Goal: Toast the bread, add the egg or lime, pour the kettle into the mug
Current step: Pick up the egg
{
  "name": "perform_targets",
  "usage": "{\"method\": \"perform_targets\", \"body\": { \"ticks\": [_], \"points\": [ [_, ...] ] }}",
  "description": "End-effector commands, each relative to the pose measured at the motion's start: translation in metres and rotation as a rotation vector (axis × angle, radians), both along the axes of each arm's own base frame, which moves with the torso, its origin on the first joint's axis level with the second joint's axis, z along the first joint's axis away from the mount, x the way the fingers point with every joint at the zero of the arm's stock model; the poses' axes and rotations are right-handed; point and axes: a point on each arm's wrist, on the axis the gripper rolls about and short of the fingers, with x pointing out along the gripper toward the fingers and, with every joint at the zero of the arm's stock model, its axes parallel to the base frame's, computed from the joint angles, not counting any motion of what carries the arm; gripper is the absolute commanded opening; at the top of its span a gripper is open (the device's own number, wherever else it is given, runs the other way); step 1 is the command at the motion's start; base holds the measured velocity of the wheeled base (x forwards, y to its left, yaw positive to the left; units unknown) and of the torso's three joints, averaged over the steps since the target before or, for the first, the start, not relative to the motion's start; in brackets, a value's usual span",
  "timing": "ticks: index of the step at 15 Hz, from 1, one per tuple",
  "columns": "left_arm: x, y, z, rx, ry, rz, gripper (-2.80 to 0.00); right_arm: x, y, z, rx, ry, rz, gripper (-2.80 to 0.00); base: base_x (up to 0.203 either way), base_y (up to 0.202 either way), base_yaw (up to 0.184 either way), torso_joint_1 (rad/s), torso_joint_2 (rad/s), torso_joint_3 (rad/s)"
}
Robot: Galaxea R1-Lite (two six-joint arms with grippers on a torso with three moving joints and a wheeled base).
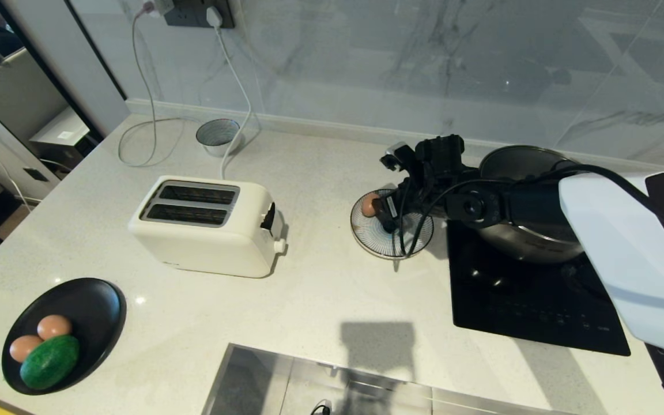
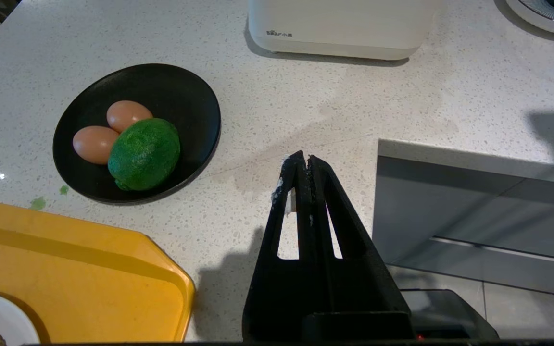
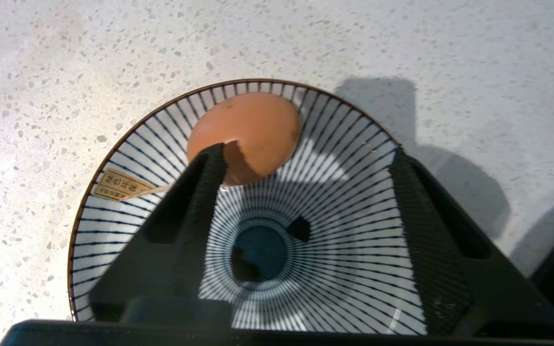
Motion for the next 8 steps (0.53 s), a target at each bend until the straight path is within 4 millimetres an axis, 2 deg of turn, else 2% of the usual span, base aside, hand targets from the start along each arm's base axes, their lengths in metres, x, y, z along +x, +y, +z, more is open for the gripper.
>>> {"method": "perform_targets", "body": {
  "ticks": [1, 8],
  "points": [
    [-0.0001, 0.0, 0.0001, 0.001, -0.001, 0.002, -2.8, 0.0027, 0.0097, -0.0145, -0.005, 0.008, 0.018, 0.0, 0.0, 0.0, 0.0, 0.0, 0.0, 0.0],
    [-0.0001, 0.0, 0.0001, -0.001, -0.002, 0.002, -2.8, 0.0021, 0.0168, -0.0193, -0.005, 0.011, 0.032, 0.0, 0.0, 0.0, 0.0, 0.0, 0.0, 0.0]
  ]
}}
